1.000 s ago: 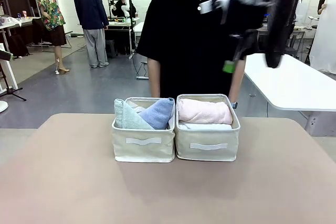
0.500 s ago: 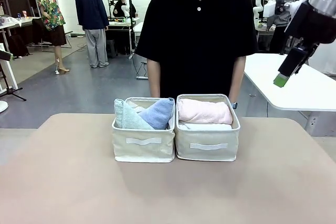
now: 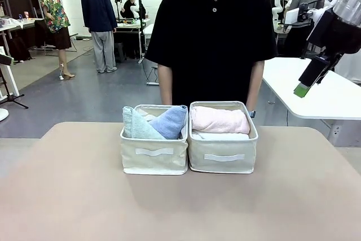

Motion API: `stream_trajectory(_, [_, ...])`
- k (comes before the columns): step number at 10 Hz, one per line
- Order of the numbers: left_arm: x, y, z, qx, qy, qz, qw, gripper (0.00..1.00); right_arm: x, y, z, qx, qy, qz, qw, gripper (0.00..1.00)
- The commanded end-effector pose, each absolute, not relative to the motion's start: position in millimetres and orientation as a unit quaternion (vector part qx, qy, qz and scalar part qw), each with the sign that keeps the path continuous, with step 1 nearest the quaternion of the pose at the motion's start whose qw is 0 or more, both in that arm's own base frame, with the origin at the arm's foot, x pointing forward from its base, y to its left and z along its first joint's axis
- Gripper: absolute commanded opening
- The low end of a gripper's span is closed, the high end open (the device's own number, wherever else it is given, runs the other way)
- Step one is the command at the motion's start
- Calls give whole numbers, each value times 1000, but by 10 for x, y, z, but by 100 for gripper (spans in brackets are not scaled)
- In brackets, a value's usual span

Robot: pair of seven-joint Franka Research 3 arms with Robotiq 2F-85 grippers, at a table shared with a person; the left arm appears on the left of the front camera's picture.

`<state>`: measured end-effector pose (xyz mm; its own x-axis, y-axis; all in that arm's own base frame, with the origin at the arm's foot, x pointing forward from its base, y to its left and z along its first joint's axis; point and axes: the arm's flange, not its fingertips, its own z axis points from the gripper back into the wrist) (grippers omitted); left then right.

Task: Sort the towels based on their folding style.
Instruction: Pick up another triangle-folded towel from the table and place it in the left Fabric basket.

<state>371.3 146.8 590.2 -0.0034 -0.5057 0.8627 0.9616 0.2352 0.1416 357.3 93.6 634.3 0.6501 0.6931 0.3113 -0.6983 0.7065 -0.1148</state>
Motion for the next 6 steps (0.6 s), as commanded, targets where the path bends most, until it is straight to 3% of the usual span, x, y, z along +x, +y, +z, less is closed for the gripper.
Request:
stream_trajectory(1, [3716,1470,5904,-264,-444,-563,645,100,3559,946,6360,6,-163,386,908,100])
stream_trajectory(6, [3716,1470,5904,-264,-444,-563,645,100,3559,946,6360,6,-163,386,908,100])
